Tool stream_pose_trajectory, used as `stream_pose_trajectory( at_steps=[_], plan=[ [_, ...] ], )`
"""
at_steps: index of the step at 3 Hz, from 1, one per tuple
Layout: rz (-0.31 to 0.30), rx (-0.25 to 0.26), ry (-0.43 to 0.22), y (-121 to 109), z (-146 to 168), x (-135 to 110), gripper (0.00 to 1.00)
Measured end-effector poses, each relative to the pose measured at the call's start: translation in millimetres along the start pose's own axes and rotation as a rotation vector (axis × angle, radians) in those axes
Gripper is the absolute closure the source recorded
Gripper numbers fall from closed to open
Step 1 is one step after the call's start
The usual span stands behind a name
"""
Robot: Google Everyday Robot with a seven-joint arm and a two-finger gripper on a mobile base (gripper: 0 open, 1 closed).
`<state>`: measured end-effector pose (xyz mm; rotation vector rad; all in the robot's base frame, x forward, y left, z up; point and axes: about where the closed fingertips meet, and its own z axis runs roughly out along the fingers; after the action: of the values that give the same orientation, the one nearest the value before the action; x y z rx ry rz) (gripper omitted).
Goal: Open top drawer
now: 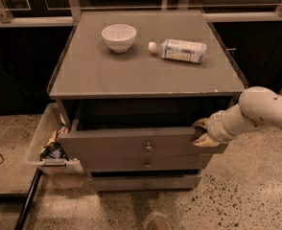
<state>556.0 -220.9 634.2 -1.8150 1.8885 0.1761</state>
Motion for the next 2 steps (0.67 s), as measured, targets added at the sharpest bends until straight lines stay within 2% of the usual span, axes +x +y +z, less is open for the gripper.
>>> stream_pose_trajectory(
  at_steps=[1, 2],
  plan=[
    [-0.002, -0.002, -0.006, 4.9, -6.1, -3.7, 0.97],
    [-0.002, -0.002, -0.006, 4.9, -5.9, -3.7, 0.00]
  ],
)
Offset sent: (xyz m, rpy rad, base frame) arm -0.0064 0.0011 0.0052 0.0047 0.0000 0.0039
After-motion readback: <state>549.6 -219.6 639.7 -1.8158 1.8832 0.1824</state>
